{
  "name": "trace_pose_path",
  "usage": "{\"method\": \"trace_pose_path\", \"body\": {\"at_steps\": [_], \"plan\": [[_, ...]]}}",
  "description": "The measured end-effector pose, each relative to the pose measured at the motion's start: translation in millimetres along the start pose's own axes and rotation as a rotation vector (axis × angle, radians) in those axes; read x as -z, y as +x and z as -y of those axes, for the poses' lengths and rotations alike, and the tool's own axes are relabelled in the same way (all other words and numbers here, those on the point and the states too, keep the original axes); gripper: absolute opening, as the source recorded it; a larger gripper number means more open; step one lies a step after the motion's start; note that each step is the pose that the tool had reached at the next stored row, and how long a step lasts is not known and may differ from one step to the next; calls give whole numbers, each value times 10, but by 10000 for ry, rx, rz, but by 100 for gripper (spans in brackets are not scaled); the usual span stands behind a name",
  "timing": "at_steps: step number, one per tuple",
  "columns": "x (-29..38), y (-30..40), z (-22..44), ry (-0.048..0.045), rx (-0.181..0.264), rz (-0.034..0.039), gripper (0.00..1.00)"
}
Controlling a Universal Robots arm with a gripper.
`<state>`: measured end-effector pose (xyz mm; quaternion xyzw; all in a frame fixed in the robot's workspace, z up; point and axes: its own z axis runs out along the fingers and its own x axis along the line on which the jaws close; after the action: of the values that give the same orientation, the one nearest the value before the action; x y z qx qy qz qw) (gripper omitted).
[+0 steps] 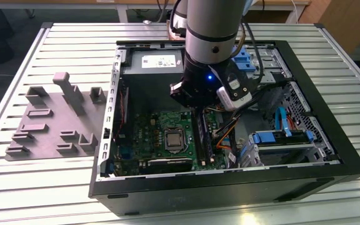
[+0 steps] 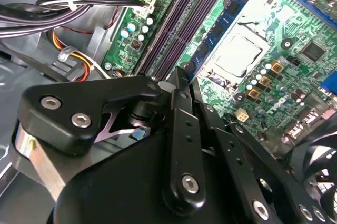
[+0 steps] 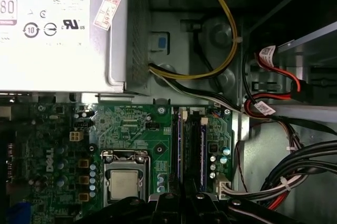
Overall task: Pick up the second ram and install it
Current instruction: 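Insert the second ram into the second slot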
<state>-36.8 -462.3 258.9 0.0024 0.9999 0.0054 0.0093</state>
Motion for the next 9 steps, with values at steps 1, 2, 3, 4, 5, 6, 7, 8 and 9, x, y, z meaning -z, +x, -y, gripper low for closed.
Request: {"method": "trace_pose_path", "body": {"at_steps": [1, 2, 3, 4, 5, 6, 7, 8, 9], "plan": [[-16, 0, 0, 0, -6, -1, 14], [-30, 0, 0, 0, -11, -1, 14], [-43, 0, 1, 1, -15, -1, 14], [-50, 0, 1, 0, -18, -1, 14], [-50, 0, 1, 2, -19, -3, 14], [-50, 0, 1, 3, -19, -4, 14], [-51, 0, 1, 3, -20, -3, 14], [-51, 0, 1, 3, -20, -3, 14], [-51, -1, 1, 1, -20, -3, 14]]}}
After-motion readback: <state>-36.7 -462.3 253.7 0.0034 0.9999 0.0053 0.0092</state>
